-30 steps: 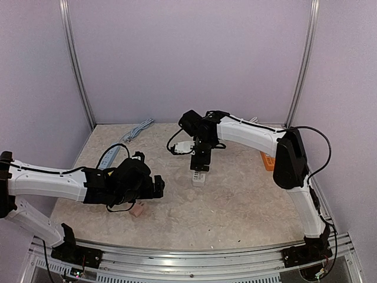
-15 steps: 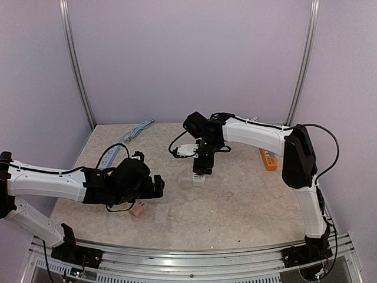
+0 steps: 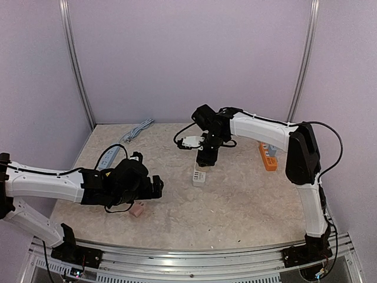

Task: Insert the plug
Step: Insert the plug into the socket.

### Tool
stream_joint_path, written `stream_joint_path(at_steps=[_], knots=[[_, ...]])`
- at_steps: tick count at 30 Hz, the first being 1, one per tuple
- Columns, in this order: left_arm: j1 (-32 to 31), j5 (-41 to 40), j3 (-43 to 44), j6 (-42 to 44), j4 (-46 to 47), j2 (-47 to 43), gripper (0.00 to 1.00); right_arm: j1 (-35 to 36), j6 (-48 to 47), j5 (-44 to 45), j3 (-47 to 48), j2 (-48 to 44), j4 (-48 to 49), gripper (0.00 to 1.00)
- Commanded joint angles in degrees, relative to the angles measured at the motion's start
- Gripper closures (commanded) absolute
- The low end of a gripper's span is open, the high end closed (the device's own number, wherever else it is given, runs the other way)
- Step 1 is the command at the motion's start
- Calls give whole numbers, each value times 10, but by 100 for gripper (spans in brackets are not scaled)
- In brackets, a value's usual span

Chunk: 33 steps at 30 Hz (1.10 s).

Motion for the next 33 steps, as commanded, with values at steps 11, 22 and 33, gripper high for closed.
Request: stream_joint_path(at_steps=[11,22,33], knots=[[-3,-2,-5,0,6,-4,1,-20,-27,-87,39,22,-56,57],[-3,-5,-3,-6,1,-5,1,-18,-39,-65,44,47,-81,62],[-3,-10,12,-3,-15,-4,1,-3,-22,-22,58,120,-98,64]])
